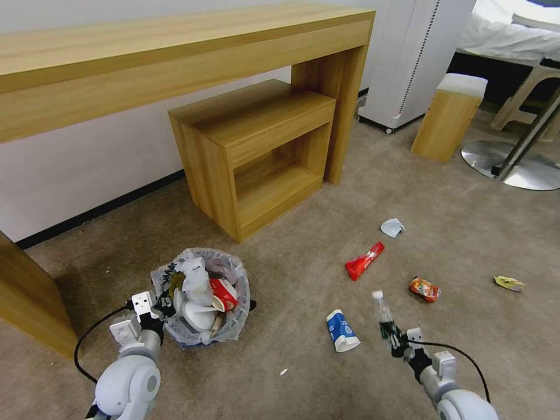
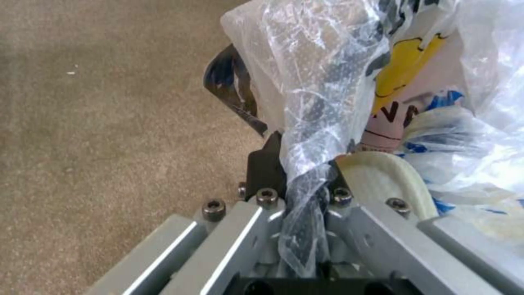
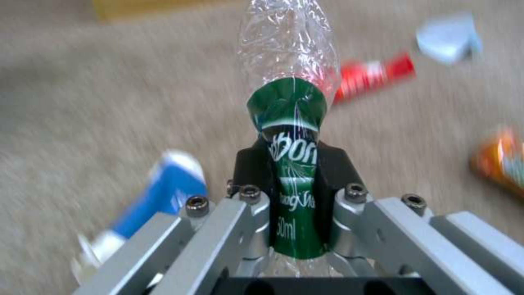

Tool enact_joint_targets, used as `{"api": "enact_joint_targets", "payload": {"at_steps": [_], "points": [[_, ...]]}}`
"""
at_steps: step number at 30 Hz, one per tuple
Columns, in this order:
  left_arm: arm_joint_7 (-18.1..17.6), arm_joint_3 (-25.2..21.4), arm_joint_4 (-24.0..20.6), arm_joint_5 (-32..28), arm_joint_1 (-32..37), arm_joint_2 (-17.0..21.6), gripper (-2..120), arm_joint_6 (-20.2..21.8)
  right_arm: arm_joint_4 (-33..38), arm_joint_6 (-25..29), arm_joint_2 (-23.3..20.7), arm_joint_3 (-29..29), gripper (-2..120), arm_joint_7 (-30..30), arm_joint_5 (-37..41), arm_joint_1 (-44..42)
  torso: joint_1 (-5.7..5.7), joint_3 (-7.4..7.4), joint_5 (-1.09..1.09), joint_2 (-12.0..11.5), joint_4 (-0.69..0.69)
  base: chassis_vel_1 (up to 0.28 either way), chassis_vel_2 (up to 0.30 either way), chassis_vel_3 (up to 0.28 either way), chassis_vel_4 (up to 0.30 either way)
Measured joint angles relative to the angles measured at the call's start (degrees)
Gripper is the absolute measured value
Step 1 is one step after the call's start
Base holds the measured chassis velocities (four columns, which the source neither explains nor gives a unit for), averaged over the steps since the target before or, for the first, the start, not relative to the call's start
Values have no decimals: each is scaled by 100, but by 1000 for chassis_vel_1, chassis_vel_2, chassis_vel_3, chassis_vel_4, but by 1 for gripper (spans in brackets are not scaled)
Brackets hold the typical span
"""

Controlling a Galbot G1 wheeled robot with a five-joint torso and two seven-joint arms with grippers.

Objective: Pick up the trash bin and place the garbage on the floor into it.

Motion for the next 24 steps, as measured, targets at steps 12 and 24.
{"api": "enact_joint_targets", "payload": {"at_steps": [12, 24], "points": [[18, 34, -44, 118, 55, -119, 0, 9, 781, 1084, -280, 160, 10, -1168, 399, -44, 0, -1, 1, 0, 0, 0, 0, 0, 0], [36, 121, -123, 217, 130, -97, 0, 73, 1480, 1622, -779, 196, 9, -2926, 593, 87, 0, -1, 1, 0, 0, 0, 0, 0, 0]]}}
